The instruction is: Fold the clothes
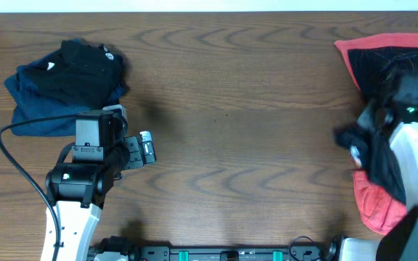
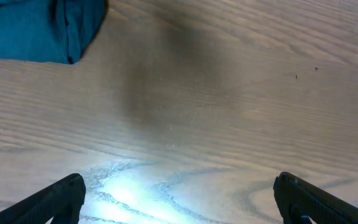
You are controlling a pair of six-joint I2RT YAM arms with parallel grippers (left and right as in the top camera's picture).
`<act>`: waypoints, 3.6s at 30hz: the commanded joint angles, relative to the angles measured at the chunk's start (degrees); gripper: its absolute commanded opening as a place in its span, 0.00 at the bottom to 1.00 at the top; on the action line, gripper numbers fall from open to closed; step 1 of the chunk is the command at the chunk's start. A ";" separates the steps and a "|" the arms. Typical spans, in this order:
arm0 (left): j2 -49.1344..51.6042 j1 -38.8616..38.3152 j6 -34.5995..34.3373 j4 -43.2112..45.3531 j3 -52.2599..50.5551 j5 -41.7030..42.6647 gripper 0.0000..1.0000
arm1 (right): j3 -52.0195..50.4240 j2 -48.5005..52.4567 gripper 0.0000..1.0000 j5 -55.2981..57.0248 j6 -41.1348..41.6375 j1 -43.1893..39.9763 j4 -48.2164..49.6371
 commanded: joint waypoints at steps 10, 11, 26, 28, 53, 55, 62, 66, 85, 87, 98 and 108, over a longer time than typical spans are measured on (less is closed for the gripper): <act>0.33 -0.24 -0.74 -0.04 1.29 0.09 0.98 | 6.84 -1.81 0.01 -29.11 -22.43 13.00 -4.00; 0.33 -0.24 -0.74 0.09 1.29 0.11 0.98 | 6.84 -1.81 0.01 -29.29 -22.38 15.47 -3.48; 0.33 -0.24 -0.76 0.72 1.29 0.13 0.98 | 6.78 7.63 0.01 -18.25 -9.75 41.79 21.14; 0.33 -0.24 -0.74 0.74 1.29 0.13 0.98 | 6.78 9.22 0.02 -16.17 -7.28 42.25 24.37; 21.53 -5.20 -0.81 28.85 1.22 14.82 0.99 | 7.82 -1.49 0.99 1.01 1.18 21.03 -1.68; 25.44 -6.95 -0.87 32.26 1.22 17.35 0.98 | 7.82 -2.84 0.99 0.98 1.20 19.10 -4.72; 38.40 -14.32 -10.60 43.06 1.22 18.14 0.98 | 7.82 -6.10 0.99 0.96 1.20 13.92 -9.27; 43.80 -18.64 -14.45 48.15 1.22 18.12 0.98 | 7.82 -6.32 0.99 0.83 1.22 13.62 -10.25; 51.10 -25.03 -15.28 61.37 1.25 8.50 0.06 | 7.82 -6.32 0.95 0.79 1.22 13.62 -13.73; 48.28 -23.15 -13.60 61.42 1.51 7.23 0.06 | 7.82 -6.32 0.95 0.79 1.22 13.62 -13.79; 38.62 -6.12 -1.14 59.12 18.21 -7.06 0.39 | 7.80 -6.32 0.95 0.74 1.22 13.62 -13.84; 41.66 -4.04 -3.26 27.17 19.98 3.80 0.98 | 7.80 -6.32 0.95 0.55 1.22 13.62 -14.38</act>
